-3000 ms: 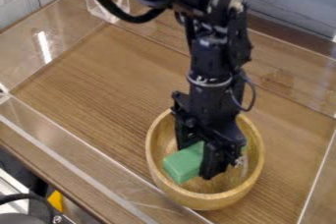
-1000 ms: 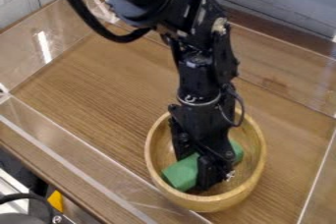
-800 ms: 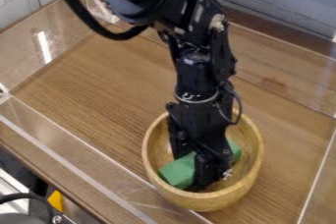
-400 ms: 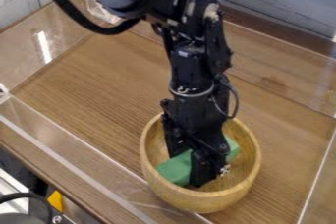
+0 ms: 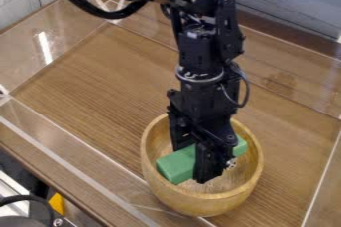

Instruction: Remove the green block from inside the brown bowl and put it on the table

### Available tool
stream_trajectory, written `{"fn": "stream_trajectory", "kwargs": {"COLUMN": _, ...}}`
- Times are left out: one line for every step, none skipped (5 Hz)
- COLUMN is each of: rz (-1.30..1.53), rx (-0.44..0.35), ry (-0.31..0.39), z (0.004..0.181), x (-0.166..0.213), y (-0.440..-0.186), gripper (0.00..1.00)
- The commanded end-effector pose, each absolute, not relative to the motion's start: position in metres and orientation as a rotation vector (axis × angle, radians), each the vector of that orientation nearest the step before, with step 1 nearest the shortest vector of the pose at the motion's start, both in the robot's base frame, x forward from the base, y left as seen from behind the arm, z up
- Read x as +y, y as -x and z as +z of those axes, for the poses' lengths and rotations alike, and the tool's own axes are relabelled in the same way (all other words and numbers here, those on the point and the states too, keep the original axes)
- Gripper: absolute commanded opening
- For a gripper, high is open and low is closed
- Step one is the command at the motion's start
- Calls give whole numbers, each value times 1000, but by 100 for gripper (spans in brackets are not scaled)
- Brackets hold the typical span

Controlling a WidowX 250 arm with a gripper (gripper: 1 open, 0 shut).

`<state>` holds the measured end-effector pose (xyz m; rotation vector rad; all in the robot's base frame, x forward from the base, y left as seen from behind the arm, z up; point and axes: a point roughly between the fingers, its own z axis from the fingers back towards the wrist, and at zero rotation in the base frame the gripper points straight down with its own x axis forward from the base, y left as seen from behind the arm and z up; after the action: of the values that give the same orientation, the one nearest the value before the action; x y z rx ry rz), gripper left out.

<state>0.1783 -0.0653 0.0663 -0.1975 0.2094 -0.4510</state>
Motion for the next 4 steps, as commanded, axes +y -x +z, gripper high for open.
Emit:
{"fn": "stream_trajectory", "kwargs": {"rz": -439, "rx": 159, "ry": 195, "z": 83, "x": -63, "y": -189, "gripper": 0}}
{"fn": "stream_trajectory", "kwargs": {"rz": -399, "rx": 150, "ry": 196, "z": 87, "x": -53, "y": -187, "gripper": 0}}
{"fn": "stream_trajectory", "kwargs": {"rz": -375, "rx": 149, "ry": 196, "z": 83, "x": -45, "y": -184, "gripper": 0}}
{"fn": "stream_trajectory", "kwargs": {"rz": -394, "rx": 152, "ry": 192, "z": 86, "x": -35, "y": -187, "gripper": 0}}
